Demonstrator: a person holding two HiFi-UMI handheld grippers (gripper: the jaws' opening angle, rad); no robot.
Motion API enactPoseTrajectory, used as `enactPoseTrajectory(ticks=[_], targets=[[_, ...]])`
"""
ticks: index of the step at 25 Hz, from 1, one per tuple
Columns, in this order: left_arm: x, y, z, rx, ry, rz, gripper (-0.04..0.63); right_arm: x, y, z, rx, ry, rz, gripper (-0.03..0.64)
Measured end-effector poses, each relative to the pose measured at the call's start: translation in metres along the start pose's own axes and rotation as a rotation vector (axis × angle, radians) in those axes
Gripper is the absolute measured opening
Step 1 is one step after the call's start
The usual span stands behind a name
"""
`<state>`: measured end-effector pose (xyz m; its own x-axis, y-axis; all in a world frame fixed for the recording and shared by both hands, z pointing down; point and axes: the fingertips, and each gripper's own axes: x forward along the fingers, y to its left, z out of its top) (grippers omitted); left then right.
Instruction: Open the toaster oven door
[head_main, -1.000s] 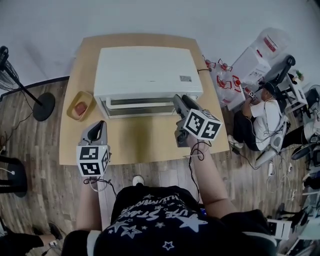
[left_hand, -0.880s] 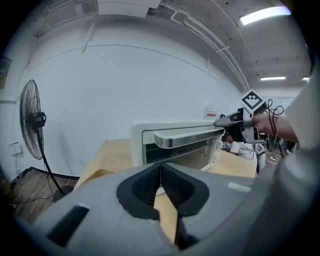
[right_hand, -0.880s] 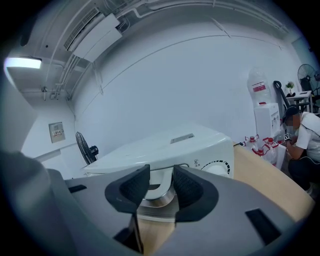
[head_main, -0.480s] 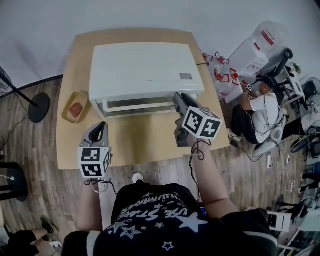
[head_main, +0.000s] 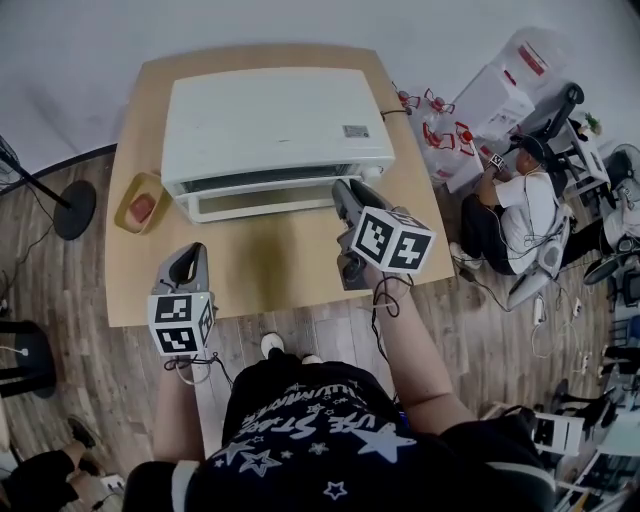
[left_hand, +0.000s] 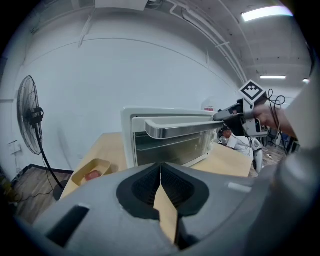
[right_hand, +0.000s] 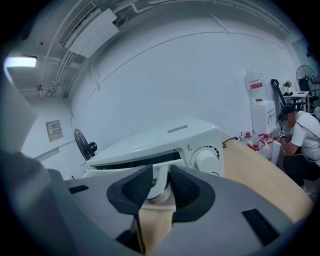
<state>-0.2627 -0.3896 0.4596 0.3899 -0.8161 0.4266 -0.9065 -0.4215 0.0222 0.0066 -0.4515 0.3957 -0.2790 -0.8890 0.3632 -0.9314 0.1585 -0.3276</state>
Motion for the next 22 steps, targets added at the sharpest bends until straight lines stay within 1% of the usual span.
enactPoseTrajectory(ticks=[7, 12, 17, 22], targets=[[-0.03, -0.024, -0.019, -0.007, 0.015, 0.045, 0.021, -0.026, 0.001, -0.028, -0.049, 0.036, 0.021, 0.112], [-0.049, -0.044, -0.032, -0.014, 0.025, 0.076, 0.021, -0.043, -0.001, -0.052, -0.056, 0.065, 0.063, 0.109], [-0.068, -0.06, -0.038, -0.009, 0.028, 0.099, 0.021, -0.058, -0.003, -0.072, -0.068, 0.09, 0.076, 0.101], [-0.082, -0.068, -0.048, -0.018, 0.038, 0.121, 0.021, -0.07, -0.007, -0.097, -0.08, 0.143, 0.084, 0.093]])
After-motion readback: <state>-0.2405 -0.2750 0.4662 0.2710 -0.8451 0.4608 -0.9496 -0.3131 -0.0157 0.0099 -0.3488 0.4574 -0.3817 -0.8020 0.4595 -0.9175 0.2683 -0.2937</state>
